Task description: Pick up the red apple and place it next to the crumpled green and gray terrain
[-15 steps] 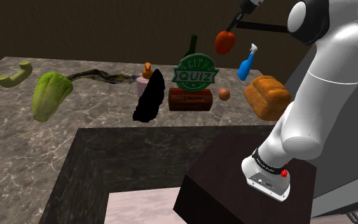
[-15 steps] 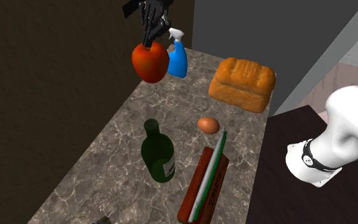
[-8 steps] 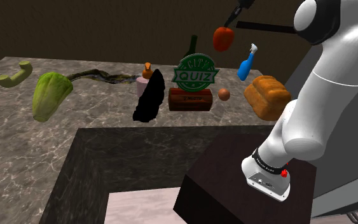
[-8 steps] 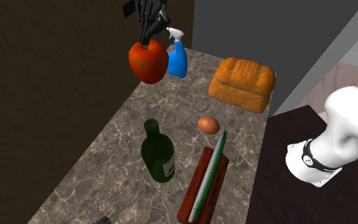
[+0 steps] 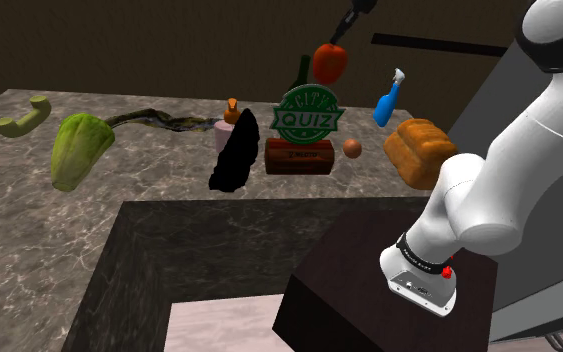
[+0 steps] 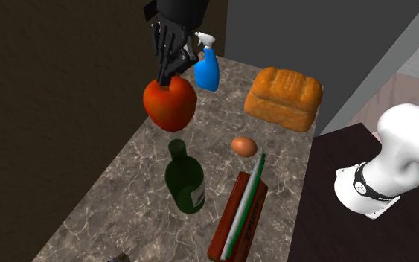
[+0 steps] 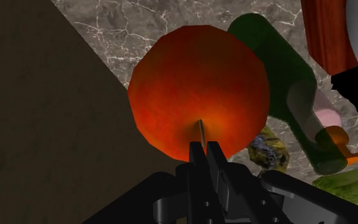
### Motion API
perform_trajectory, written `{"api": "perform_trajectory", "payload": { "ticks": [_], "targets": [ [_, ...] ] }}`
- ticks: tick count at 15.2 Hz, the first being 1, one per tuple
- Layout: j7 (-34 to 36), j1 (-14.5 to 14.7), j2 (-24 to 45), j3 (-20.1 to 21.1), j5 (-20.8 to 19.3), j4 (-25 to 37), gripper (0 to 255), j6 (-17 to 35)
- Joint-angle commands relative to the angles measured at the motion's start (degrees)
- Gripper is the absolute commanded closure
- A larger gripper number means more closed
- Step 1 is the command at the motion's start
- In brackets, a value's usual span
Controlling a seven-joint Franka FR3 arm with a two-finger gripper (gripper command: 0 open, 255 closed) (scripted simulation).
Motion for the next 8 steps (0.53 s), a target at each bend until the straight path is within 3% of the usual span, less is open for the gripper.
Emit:
{"api": "perform_trajectory", "payload": {
  "ticks": [1, 8],
  "targets": [
    [3.34, 0.91, -1.25, 1.93, -2.02, -1.41, 255, 1.51],
    [14.64, 4.05, -3.46, 9.07, -6.84, -4.43, 255, 5.12]
  ]
}}
